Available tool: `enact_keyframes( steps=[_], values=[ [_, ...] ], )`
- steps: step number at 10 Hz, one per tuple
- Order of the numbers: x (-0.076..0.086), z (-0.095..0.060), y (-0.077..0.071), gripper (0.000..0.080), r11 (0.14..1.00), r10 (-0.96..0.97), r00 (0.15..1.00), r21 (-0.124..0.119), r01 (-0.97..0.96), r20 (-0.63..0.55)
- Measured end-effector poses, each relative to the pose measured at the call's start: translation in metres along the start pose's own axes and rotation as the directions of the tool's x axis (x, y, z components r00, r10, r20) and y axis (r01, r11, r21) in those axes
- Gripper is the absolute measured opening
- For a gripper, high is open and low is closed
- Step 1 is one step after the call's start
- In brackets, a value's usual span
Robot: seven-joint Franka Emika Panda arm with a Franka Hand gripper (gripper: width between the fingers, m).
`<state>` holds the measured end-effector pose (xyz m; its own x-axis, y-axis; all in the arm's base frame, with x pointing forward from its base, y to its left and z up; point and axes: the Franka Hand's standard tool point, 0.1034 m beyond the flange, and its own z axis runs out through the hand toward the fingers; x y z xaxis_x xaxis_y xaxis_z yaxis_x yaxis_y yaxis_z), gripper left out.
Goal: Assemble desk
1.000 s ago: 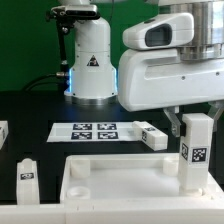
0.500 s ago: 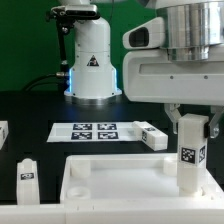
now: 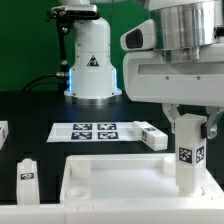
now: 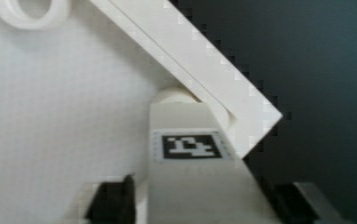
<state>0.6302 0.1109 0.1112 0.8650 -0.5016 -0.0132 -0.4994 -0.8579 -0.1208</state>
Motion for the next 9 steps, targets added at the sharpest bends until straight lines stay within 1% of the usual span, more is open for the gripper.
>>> enact_keyframes(
  steps=[1,2,3,4,5,6,7,8,9],
  values=[
    [-0.0004,-0.0017,0.0003,0.0585,0.973,-0.231,0.973,-0.017,0.231,0.021],
    [0.0009,-0.0044,-0.0031,0.0585,0.92,-0.39,0.92,-0.027,0.391,0.048],
    [0.003,-0.0033,-0.0037,0.0637,0.919,-0.392,0.919,-0.022,0.393,0.033],
    [0.0031,-0.0024,-0.0021,0.0646,0.883,-0.467,0.883,-0.023,0.468,0.035],
    [0.004,-0.0027,-0.0024,0.0646,0.819,-0.573,0.819,-0.027,0.574,0.032],
    [0.0053,-0.0031,-0.004,0.0646,0.688,-0.724,0.689,-0.044,0.724,0.028],
    [0.0064,-0.0039,-0.0037,0.0648,0.563,-0.825,0.564,-0.04,0.826,0.035],
    [0.0078,-0.0056,-0.003,0.0648,0.458,-0.887,0.459,-0.033,0.888,0.045],
    [0.0068,-0.005,-0.0037,0.0648,0.532,-0.845,0.533,-0.032,0.846,0.04]
  ],
)
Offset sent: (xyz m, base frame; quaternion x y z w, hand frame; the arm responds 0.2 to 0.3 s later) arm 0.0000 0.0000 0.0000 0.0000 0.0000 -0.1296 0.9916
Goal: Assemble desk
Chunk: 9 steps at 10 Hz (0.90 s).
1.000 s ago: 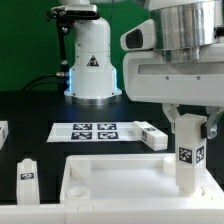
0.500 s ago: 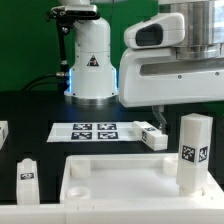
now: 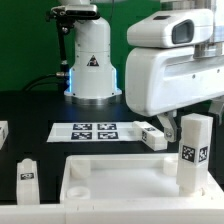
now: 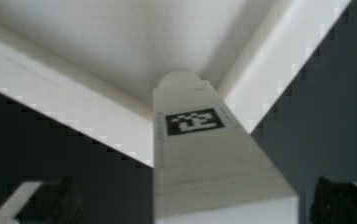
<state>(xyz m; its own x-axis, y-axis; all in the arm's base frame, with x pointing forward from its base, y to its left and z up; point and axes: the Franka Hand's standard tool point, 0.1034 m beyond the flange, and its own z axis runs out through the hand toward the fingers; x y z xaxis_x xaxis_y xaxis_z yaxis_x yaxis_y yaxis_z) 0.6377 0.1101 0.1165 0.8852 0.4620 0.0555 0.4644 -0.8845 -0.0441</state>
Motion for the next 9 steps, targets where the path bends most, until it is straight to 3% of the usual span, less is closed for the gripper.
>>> enact_keyframes(
  steps=[1,2,3,4,5,7,8,9],
  values=[
    [-0.0005,0.0004,0.0,0.0532,1.0,0.015,1.0,0.0,-0.015,0.001],
    [-0.0004,0.0004,-0.0003,0.0532,0.998,0.064,0.998,0.001,-0.064,0.001],
    [-0.0003,0.0005,-0.0007,0.0348,0.989,0.148,0.989,0.001,-0.148,0.001],
    [-0.0004,0.0005,-0.0005,0.0284,0.982,0.187,0.982,0.001,-0.187,0.001],
    [0.0004,0.0004,-0.0009,0.0284,0.957,0.289,0.957,0.0,-0.289,-0.003],
    [0.0006,0.001,-0.0024,0.0284,0.792,0.61,0.791,-0.004,-0.611,-0.037],
    [0.001,0.0012,-0.0025,0.0284,0.663,0.748,0.663,0.001,-0.748,-0.039],
    [0.001,0.0018,-0.0014,0.0284,0.483,0.875,0.482,0.019,-0.875,-0.033]
  ],
)
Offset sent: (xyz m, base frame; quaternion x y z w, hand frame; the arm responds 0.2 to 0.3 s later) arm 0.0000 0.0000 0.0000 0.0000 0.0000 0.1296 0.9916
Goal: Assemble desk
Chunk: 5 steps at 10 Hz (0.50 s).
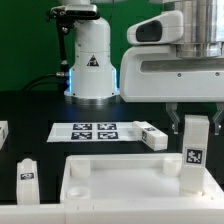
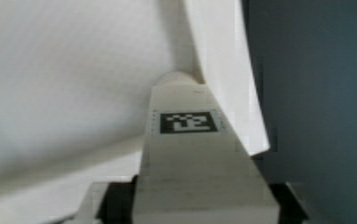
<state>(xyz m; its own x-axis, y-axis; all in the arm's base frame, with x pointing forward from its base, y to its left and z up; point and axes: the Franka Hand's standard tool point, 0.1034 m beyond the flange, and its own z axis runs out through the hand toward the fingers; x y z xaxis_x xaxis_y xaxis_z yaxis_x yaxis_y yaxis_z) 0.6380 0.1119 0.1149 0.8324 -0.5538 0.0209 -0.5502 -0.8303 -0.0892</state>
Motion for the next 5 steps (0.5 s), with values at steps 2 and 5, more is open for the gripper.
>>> enact_keyframes(
  steps=[2,5],
  values=[
    [0.0029,0.0,0.0027,0.0284,0.989,0.147,0.989,0.02,-0.147,0.001],
    [0.0026,0.0002,0.0028,0.0284,0.939,0.344,0.939,0.022,-0.345,0.011]
  ],
)
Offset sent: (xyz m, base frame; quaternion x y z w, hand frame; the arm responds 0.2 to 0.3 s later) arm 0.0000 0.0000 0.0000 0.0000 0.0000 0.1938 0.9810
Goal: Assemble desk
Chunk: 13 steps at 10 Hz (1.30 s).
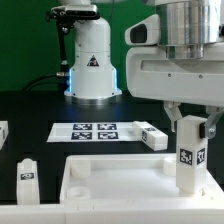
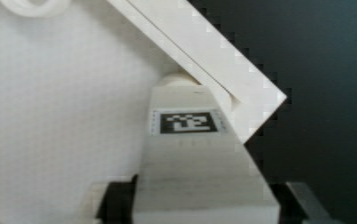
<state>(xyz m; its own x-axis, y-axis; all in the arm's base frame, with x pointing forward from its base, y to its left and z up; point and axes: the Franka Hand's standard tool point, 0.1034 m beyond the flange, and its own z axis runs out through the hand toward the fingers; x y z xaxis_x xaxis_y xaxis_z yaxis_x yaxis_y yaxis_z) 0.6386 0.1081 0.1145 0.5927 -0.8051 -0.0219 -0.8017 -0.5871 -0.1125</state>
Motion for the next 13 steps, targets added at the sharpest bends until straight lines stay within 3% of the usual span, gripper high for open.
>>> enact_keyframes(
  steps=[2,3,4,5,7,8,10,11,13],
  values=[
    [-0.0037,0.001,-0.0009,0.0284,0.932,0.362,0.932,0.006,-0.362,0.022],
    [-0.0038,0.001,-0.0007,0.0284,0.942,0.335,0.942,0.005,-0.335,0.021],
    [-0.0042,0.0014,-0.0007,0.0361,0.951,0.31,0.95,0.005,-0.311,0.022],
    [-0.0052,0.0018,-0.0004,0.0361,0.972,0.234,0.972,0.0,-0.234,0.017],
    [-0.0061,0.0011,-0.0016,0.0604,0.983,-0.184,0.983,-0.004,0.184,0.004],
    [-0.0024,-0.0008,-0.0036,0.0635,0.915,-0.403,0.915,-0.002,0.403,0.003],
    [-0.0023,-0.0003,-0.0034,0.0647,0.869,-0.495,0.869,-0.001,0.495,0.003],
    [-0.0018,-0.0004,-0.0033,0.0649,0.799,-0.601,0.799,-0.004,0.601,0.0],
    [-0.0022,-0.0001,-0.0035,0.0649,0.536,-0.844,0.536,-0.022,0.844,0.0]
  ],
)
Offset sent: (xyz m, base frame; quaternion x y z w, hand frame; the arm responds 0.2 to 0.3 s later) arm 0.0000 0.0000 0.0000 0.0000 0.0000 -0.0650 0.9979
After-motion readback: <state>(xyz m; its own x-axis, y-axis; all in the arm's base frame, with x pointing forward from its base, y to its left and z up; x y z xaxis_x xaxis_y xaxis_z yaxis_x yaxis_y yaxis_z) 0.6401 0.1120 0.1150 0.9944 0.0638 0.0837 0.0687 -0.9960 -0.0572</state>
